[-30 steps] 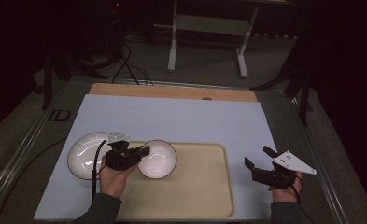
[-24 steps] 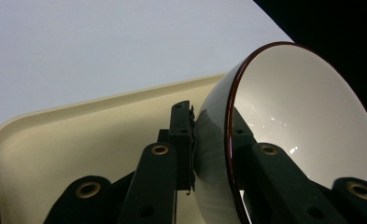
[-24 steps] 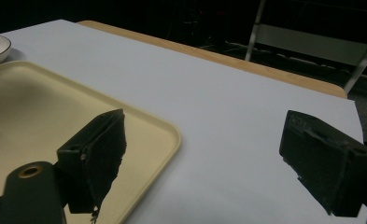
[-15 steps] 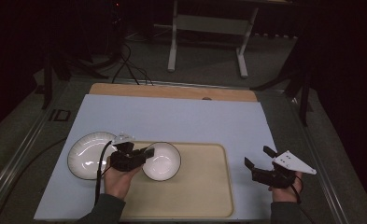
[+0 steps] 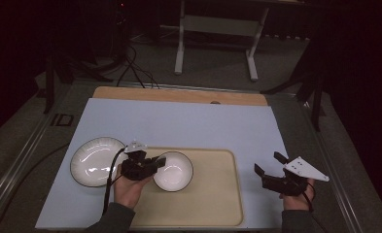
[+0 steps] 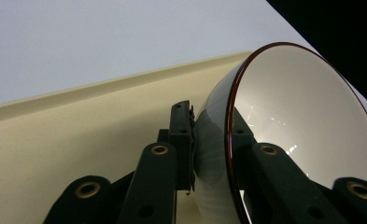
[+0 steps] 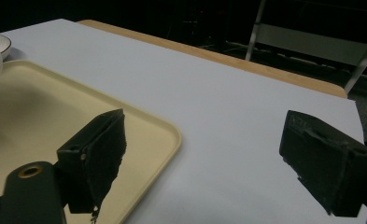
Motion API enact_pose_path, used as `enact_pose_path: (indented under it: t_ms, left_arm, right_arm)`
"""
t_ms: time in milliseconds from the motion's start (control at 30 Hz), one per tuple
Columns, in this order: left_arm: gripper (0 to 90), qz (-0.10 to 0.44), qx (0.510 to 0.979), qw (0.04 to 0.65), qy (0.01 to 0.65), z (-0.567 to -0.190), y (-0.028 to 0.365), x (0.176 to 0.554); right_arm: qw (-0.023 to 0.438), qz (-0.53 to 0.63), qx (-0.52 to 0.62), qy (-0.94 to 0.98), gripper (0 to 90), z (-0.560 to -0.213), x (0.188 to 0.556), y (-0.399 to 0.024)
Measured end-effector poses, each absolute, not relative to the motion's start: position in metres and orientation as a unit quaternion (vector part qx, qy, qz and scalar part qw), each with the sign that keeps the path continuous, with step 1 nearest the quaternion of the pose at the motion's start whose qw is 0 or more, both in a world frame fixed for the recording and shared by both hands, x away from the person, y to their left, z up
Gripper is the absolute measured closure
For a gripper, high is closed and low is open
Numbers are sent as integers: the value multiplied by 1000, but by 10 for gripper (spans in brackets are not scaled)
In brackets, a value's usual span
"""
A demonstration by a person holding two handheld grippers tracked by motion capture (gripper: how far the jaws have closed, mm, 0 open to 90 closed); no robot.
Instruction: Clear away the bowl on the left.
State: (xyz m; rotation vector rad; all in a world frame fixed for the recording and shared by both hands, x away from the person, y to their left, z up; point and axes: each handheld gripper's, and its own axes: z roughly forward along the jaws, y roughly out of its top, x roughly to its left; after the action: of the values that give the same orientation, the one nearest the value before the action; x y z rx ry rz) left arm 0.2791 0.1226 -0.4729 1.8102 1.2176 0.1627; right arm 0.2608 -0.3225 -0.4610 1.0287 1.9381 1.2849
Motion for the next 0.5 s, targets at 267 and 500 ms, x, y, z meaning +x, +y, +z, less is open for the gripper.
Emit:
enact_pose_path:
  t_ms: [267,500]
  left_arm:
    - [788,60,741,452,493,-481,115,281]
    - [786,59,746,443,494,-487,110,282]
  right_arm:
    - [295,482,387,728,141,-461,261,-323]
    - [295,482,388,728,141,-461,261,-323]
